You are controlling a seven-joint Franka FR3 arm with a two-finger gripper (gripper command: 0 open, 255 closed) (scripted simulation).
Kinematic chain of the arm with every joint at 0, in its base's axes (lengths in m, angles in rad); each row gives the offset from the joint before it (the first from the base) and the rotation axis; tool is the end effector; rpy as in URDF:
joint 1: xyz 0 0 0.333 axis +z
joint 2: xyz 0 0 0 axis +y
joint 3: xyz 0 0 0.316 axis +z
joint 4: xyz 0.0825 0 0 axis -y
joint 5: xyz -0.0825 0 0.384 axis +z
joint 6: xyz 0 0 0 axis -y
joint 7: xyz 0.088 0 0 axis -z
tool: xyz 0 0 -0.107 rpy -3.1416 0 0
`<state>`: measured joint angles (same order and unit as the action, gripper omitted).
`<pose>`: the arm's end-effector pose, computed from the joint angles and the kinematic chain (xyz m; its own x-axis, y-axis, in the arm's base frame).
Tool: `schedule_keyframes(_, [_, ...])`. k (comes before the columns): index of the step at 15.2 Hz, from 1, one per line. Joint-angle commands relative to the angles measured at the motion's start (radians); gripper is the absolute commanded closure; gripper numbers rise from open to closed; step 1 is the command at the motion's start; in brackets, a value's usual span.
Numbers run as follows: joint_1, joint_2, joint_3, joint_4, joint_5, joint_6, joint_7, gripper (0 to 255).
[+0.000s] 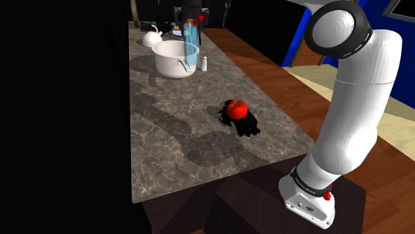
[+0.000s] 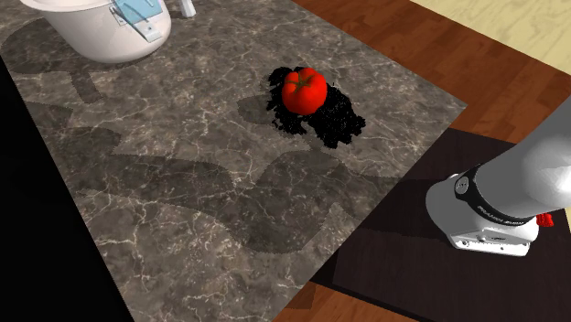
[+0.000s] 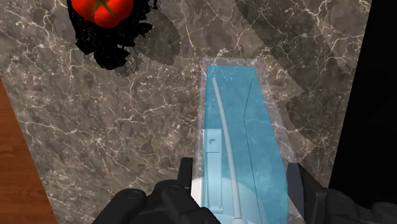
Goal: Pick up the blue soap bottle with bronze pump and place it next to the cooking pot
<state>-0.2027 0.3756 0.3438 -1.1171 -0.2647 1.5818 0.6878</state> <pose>0.6631 0.0148 0.6215 0.8219 -0.5430 0.1718 -0.5565 -0.8300 0.0388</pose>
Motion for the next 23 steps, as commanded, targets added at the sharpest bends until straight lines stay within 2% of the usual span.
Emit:
schedule_keyframes(1, [-0.010, -0.018, 0.000, -0.053, 0.006, 0.037, 0.003, 255])
schedule_keyframes(11, [-0.035, -0.061, -0.001, -0.251, 0.018, 0.192, 0.021, 255])
schedule_keyframes(23, [-0.048, -0.067, -0.006, -0.422, 0.011, 0.354, 0.045, 255])
